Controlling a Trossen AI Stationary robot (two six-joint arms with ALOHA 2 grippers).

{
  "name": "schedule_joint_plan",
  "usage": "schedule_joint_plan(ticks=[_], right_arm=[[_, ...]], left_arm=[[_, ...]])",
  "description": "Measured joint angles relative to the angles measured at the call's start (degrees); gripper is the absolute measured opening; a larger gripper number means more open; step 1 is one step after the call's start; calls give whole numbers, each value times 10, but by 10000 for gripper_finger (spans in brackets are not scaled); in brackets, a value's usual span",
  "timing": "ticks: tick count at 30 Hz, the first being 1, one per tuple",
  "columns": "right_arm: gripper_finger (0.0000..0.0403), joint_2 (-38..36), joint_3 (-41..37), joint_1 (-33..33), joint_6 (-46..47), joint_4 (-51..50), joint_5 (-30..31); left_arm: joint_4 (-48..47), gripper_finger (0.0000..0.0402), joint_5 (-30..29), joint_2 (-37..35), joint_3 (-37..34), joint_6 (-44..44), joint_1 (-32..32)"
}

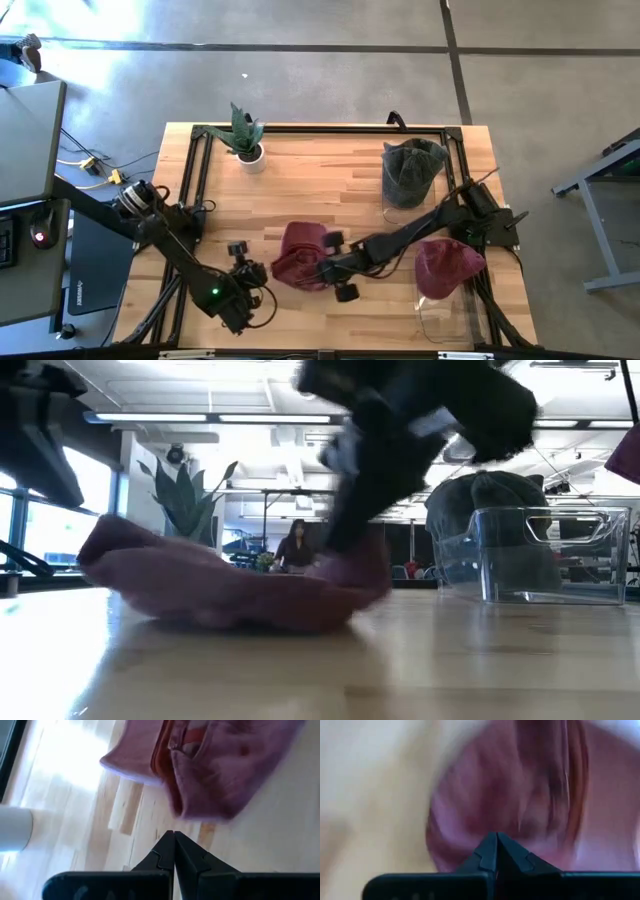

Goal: Pick & Place hat
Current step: Put the red cap into the bottom transparent bin

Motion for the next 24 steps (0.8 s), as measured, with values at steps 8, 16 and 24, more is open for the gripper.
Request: schedule_joint_plan(ticks=[8, 16, 24], right_arm=[[5, -18, 45, 7, 75, -255, 163], [3, -26, 18, 16, 18, -135, 84], [2, -25, -95, -16, 30, 24, 37]], left_arm=[[131, 6, -39, 0, -43, 77, -3], [329, 79, -50, 3, -44, 347, -3], [549, 172, -26, 64, -43, 645, 49]])
